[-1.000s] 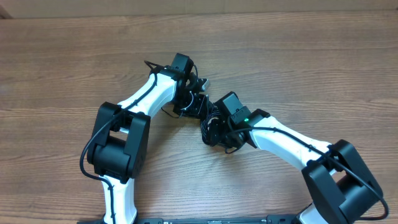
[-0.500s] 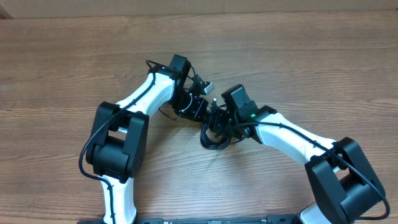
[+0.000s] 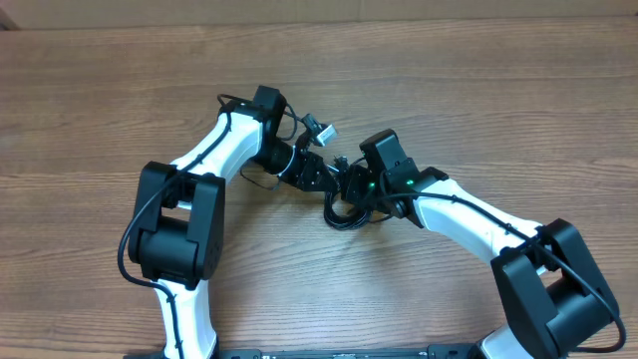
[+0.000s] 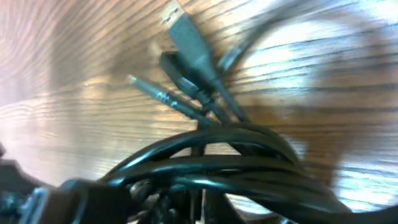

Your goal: Untangle cables

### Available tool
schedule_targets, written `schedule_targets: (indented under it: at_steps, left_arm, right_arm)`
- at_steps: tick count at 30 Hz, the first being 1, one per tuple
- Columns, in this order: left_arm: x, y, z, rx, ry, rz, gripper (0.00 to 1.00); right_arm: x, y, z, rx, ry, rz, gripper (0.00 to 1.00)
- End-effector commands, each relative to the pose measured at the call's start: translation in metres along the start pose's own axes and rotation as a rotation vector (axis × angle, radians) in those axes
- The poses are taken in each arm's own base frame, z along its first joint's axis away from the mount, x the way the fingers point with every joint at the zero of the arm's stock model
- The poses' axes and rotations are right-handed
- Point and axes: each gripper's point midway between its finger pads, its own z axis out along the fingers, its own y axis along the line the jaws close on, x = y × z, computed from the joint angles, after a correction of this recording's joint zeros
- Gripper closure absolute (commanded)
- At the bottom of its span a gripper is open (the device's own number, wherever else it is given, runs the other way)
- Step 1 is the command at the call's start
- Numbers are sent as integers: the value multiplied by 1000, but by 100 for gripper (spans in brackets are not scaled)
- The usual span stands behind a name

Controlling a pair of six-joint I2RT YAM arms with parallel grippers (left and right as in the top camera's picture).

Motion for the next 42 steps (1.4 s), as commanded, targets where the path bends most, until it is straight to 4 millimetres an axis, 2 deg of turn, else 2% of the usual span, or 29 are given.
schedule_targets:
  at_steps: [1,3,5,7,9,11,17,26,30,36,39,40,42]
  left_arm:
    - [-2,-4,1,39,-11,28,96]
    - [-2,-4,1,39,-11,28,96]
    - [-2,-4,1,39,-11,28,96]
    - [-2,-4,1,38,-11,28,96]
    - [-2,-4,1,39,-11,27,96]
    - [-2,-4,1,38,-11,28,96]
    - [-3,-4,1,38,-12,30,96]
    - [-3,-3,1,38,-12,30,96]
    - [-3,-3,1,38,-13,31,96]
    - [-3,-3,1,37,-14,33,96]
    - [-3,-3,1,36,-14,33,96]
    - [-3,-3,1,36,-14,33,96]
    - [-3,-3,1,35,-13,33,96]
  right_arm:
    - [-15,30,-23,-159,36,-52,79]
    - [-27,37,-44,-235,35,-27,72]
    - [-33,33,-56,-260,44,2,69]
    - [-38,16,-63,-236,55,53,63]
    - [-47,-19,-65,-135,33,105,62]
    - [-51,-41,-67,-63,12,155,62]
    - [-47,-75,-56,46,-34,274,63]
    - [-47,-72,-35,-8,-131,196,63]
    - [-43,-64,-28,-29,-138,161,63]
    - [-35,-67,-18,19,-137,139,63]
    - [-33,-68,-6,35,-137,134,63]
    - [-33,-69,-2,35,-137,156,67]
    - [-34,-70,0,32,-139,164,96]
